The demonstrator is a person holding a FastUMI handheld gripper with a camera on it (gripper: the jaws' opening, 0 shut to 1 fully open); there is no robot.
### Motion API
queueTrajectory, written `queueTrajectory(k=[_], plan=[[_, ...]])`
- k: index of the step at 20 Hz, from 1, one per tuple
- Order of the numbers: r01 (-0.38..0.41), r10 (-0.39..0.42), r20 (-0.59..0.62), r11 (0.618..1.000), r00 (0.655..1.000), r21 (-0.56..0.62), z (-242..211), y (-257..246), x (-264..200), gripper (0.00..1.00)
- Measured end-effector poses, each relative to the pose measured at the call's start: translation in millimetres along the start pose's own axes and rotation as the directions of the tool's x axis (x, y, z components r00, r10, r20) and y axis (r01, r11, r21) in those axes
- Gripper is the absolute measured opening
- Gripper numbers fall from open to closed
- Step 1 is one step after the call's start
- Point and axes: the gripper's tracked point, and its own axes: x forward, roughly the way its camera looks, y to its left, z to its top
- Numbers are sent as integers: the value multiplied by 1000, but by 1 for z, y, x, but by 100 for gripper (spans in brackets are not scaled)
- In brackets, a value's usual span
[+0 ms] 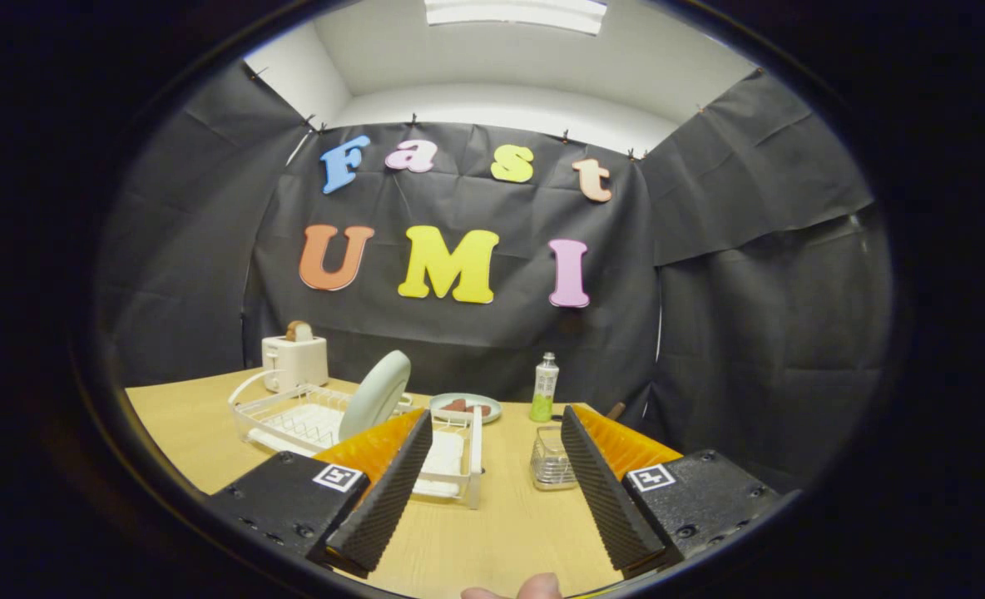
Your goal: Take the plate from the dish rack, then take the spoon from the basket and place it into the plate.
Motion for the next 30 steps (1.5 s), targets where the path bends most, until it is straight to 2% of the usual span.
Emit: queueTrajectory(k=[4,8,13,15,18,22,26,30], plan=[[-20,20,45,1000,999,-3,14,7,4,100],[-58,59,31,998,998,-32,24,19,18,100],[-109,111,43,993,993,-39,58,42,45,100],[-149,150,24,988,988,-32,77,53,59,100],[-167,167,-2,985,986,-31,105,58,84,100],[-213,208,-94,976,974,-51,120,79,123,100],[-270,270,-226,962,936,29,131,106,159,100],[-278,268,-353,960,896,24,128,124,195,100]])
